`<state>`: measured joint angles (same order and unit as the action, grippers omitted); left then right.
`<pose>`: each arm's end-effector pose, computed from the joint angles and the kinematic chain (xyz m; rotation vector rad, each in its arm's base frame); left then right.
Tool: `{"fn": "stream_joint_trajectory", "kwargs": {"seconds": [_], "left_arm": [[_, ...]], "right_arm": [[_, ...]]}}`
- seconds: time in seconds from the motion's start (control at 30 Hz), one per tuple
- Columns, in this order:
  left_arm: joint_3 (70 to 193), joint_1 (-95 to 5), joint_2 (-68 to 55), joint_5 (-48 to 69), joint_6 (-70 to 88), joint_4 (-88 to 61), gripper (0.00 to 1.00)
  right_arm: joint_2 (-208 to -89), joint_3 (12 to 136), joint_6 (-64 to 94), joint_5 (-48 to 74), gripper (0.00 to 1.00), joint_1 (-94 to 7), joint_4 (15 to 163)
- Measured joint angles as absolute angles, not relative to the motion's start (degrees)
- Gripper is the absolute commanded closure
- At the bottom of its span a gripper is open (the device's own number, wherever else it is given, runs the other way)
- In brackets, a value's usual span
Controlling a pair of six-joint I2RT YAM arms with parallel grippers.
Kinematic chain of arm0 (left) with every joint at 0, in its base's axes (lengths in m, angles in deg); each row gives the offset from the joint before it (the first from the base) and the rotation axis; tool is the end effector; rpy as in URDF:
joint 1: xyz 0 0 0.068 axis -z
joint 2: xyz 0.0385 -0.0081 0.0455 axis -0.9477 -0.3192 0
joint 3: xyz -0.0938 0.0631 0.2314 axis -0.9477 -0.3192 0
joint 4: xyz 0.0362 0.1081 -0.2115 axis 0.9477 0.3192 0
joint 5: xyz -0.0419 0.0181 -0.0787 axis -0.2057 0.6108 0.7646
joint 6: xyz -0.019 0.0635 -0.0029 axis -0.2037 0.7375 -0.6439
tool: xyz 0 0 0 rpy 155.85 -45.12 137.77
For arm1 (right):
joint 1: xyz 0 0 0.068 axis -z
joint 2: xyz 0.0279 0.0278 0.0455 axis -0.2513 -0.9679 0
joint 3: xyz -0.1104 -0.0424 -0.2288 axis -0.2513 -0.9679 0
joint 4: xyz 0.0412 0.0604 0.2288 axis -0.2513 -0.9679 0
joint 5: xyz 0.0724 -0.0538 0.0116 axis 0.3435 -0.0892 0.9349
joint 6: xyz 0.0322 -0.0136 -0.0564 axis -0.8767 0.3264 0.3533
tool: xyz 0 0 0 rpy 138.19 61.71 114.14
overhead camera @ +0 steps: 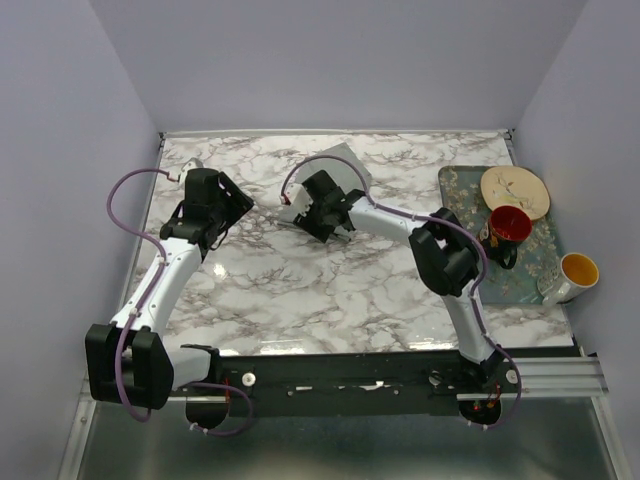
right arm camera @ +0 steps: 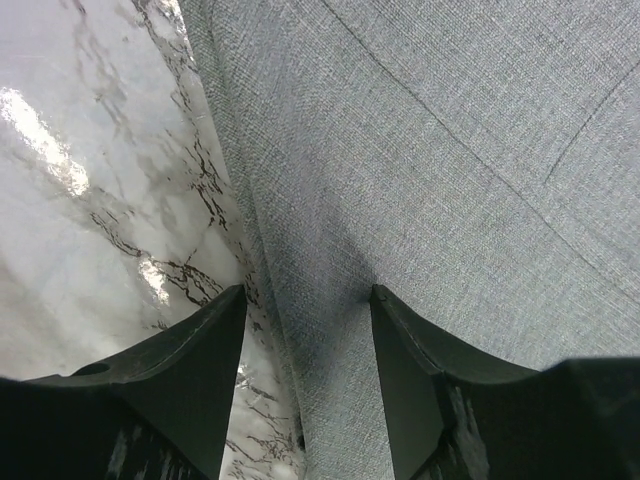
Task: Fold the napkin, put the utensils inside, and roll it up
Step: Fold the napkin, then roll the napkin with the utensil
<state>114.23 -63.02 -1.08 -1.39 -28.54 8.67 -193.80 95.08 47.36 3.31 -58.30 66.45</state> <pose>0.2656 -0.0355 0.2729 -0.8038 2.0795 -0.4841 0.3384 0.3212 0.1525 -1.4071 2.0640 0.0853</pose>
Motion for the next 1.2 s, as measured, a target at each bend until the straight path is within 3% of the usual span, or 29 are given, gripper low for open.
{"fn": "stream_joint_trajectory", "kwargs": {"seconds": [0.67,0.9,1.07,1.2], "left_arm": [[113.09,-64.2,-2.33,1.78,-29.09,6.88,0.26],[113.09,-64.18,-2.41,3.18,-29.26,6.57,0.25],[113.09,-64.2,-2.57,3.97,-29.41,6.62,0.22],[113.05,-64.18,-2.79,4.87,-29.76,6.57,0.19]], "right_arm": [[-198.94,105.22,42.27,16.95,0.39,-53.47,54.91],[-202.39,112.15,42.22,16.45,0.52,-53.42,48.64],[-203.29,113.99,41.13,15.09,0.52,-53.49,47.07],[-203.27,113.7,39.67,11.79,0.59,-54.65,47.26]]}}
